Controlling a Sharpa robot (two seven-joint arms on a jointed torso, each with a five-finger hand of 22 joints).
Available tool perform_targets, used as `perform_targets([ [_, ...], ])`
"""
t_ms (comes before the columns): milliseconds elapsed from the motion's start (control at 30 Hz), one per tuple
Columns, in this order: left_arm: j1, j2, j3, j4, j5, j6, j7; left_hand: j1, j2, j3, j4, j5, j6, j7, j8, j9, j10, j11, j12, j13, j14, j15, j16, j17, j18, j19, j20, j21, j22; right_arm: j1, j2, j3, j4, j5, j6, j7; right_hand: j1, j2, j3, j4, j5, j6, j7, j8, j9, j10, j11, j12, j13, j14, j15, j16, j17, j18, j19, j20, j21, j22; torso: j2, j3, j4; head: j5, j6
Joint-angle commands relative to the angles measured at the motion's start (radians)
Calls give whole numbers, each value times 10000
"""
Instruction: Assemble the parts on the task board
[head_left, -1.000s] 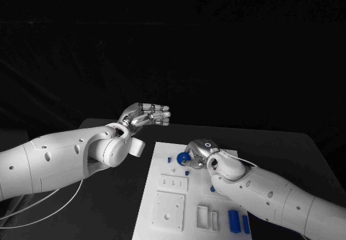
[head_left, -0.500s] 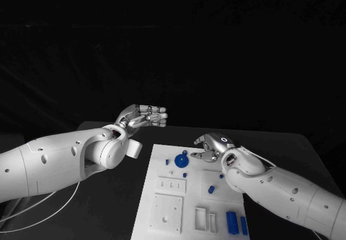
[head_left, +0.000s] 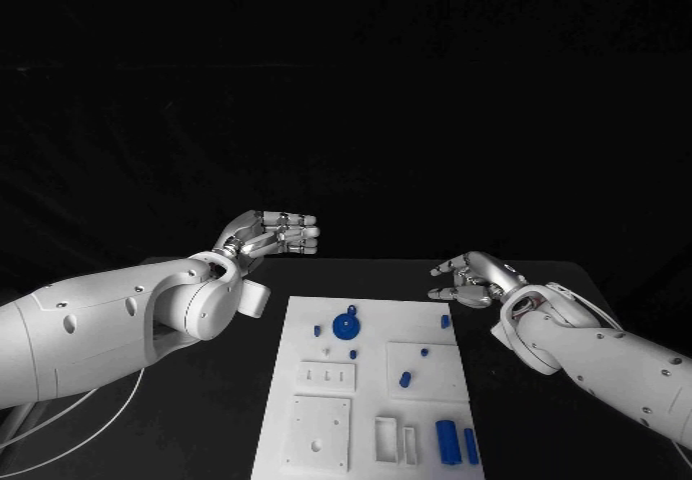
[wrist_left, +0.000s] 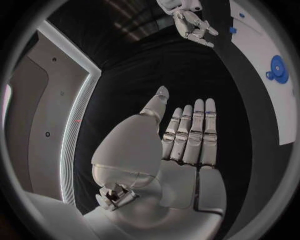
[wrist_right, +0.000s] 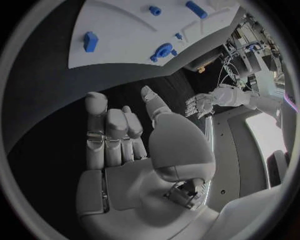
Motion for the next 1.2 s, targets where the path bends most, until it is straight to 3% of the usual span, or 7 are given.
perform_targets([
  [33, -5, -5, 6, -40, -23, 216, 176, -29, 70, -8, 11, -6, 74, -24, -25, -10, 42, -52, 1, 8, 65, 0, -34, -11, 178, 71, 4, 12, 9, -84, -175, 14, -231, 1457, 697, 1280, 269, 54, -58, -203, -112, -64, -39, -18, 12, -274, -38, -194, -138, -151, -3, -200, -148, 80, 180, 92, -552, 421, -47, 93, -114, -133, 32],
  [167, -17, -8, 5, -80, -22, 260, 190, -20, 74, -11, -9, -8, 91, -26, -23, -8, 61, -58, 1, 8, 78, -6, -33, -11, 174, 74, -2, 11, 9, -144, -320, 22, -519, 1652, 898, 1451, 481, 1, 105, -498, -86, -62, -102, -23, 11, -362, -127, -259, -239, -201, -62, -287, -208, 9, 159, 36, -749, 424, -56, 125, -137, -176, -4],
  [333, -34, -16, 3, -105, -21, 307, 198, -20, 74, -11, -9, -8, 91, -26, -23, -8, 61, -58, 1, 8, 78, -6, -33, -11, 174, 74, -2, 11, 9, -270, -341, 25, -930, 1432, 1062, 1551, 550, -84, 347, -655, 123, -71, -146, -14, 15, -397, -185, -271, -290, -228, -96, -333, -230, -13, 156, 5, -843, 447, -57, 194, -172, -230, -36],
  [633, -62, -15, 2, -128, -21, 343, 204, -10, 85, -25, -45, -9, 60, -21, -24, -10, 55, -57, -1, 7, 79, -6, -33, -11, 166, 73, -6, 3, 8, -544, 49, 26, -1773, 1251, 1240, 1610, 674, -202, 471, -688, 207, -566, -281, -33, -1, -480, -360, -349, -350, -264, -206, -409, -266, -112, 127, -98, -1013, 435, -24, 167, -84, -350, -87],
  [900, -85, -23, 1, -158, -22, 382, 169, -14, 83, -41, -55, -7, -4, -15, -30, -14, 34, -50, -2, 7, 64, 0, -35, -12, 164, 71, -3, -3, 8, -696, 370, 27, -2198, 1108, 1480, 1641, 655, -259, 528, -675, 253, -661, -349, -35, -3, -538, -406, -391, -379, -288, -240, -443, -271, -165, 105, -142, -1067, 437, 39, 225, -29, -445, -66],
  [1033, -87, -54, 2, -145, -29, 383, 160, -14, 83, -41, -55, -7, -4, -15, -30, -14, 34, -50, -2, 7, 64, 0, -35, -12, 164, 71, -3, -3, 8, -761, 480, 28, -2300, 1085, 1549, 1647, 643, -254, 521, -663, 272, -680, -344, -32, -2, -547, -407, -390, -379, -284, -244, -431, -256, -174, 104, -149, -1051, 444, 71, 262, -44, -438, -62],
  [1200, -87, -75, 2, -114, -36, 384, 156, -14, 83, -41, -55, -7, -4, -15, -30, -14, 34, -50, -2, 7, 64, 0, -35, -12, 164, 71, -3, -3, 8, -807, 611, 28, -2434, 1056, 1594, 1648, 619, -233, 514, -648, 268, -559, -331, -29, 2, -542, -399, -366, -368, -270, -240, -397, -220, -178, 112, -152, -1034, 449, 74, 252, -23, -462, -107],
])
